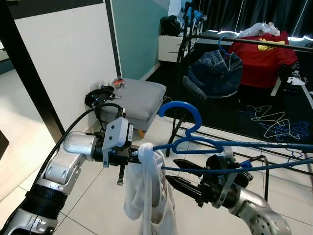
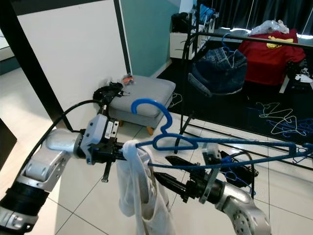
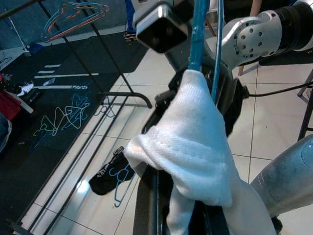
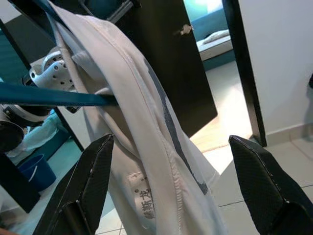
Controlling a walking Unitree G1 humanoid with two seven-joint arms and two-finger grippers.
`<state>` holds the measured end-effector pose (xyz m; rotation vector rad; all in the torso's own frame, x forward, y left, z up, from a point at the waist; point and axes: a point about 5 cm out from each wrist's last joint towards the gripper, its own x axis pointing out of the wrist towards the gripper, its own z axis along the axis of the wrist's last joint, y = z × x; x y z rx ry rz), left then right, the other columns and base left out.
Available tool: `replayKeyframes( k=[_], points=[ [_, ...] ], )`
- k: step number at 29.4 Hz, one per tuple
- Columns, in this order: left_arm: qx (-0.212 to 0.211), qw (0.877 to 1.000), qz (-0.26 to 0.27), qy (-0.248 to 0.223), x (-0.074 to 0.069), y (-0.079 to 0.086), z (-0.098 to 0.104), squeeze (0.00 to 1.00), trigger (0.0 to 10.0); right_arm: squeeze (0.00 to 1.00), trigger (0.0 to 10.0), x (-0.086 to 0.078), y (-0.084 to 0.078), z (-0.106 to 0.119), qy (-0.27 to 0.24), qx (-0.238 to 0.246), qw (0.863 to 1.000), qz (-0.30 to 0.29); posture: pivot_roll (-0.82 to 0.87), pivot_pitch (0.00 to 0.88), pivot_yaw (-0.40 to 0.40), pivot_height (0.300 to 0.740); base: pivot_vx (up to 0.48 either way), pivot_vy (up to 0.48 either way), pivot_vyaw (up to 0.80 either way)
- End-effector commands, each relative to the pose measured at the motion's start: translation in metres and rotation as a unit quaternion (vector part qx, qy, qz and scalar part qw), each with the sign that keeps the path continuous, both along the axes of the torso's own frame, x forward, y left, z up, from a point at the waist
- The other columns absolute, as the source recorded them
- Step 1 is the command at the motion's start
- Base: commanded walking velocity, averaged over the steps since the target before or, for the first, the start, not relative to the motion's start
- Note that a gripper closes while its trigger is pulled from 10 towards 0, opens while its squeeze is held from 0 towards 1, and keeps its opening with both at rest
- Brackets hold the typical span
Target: Hang hanger
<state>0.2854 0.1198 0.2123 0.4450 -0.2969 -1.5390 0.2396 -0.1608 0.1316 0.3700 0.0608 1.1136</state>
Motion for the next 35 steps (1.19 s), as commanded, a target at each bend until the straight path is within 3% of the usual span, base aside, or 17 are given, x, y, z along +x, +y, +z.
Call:
replayKeyframes(
  k=[1, 20, 25, 27, 32, 35],
  points=[
    [-0.006, 1.0, -0.008, -0.014, -0.001, -0.004, 0.008, 0.0, 10.0, 0.0, 10.0, -0.001, 0.002, 0.001, -0.001, 0.002, 1.0, 0.005, 0.02, 0.0, 0.041, 0.74, 0.0, 0.0, 0.0],
    [-0.046, 0.998, -0.032, -0.018, -0.013, -0.016, 0.025, 0.0, 10.0, 0.0, 10.0, 0.016, 0.016, -0.002, 0.0, -0.062, 0.998, -0.023, 0.04, 0.0, 0.03, 0.74, 0.0, 0.0, 0.0],
    [-0.052, 0.998, -0.027, -0.019, -0.012, -0.016, 0.028, 0.0, 10.0, 0.0, 10.0, 0.017, 0.017, -0.018, 0.021, -0.137, 0.99, -0.026, 0.04, 0.0, 0.031, 0.74, 0.0, 0.0, 0.0],
    [-0.052, 0.998, -0.026, -0.019, -0.012, -0.016, 0.028, 0.0, 10.0, 0.0, 10.0, 0.017, 0.017, -0.019, 0.022, -0.146, 0.989, -0.027, 0.04, 0.0, 0.031, 0.74, 0.0, 0.0, 0.0],
    [-0.054, 0.998, -0.017, -0.018, -0.009, -0.015, 0.027, 0.0, 10.0, 0.0, 10.0, 0.015, 0.01, -0.031, 0.037, -0.217, 0.975, -0.033, 0.03, 0.0, 0.035, 0.74, 0.0, 0.0, 0.0],
    [-0.055, 0.998, -0.015, -0.018, -0.008, -0.015, 0.028, 0.0, 10.0, 0.0, 10.0, 0.015, 0.008, -0.034, 0.041, -0.232, 0.971, -0.037, 0.03, 0.0, 0.035, 0.74, 0.0, 0.0, 0.0]
  ],
)
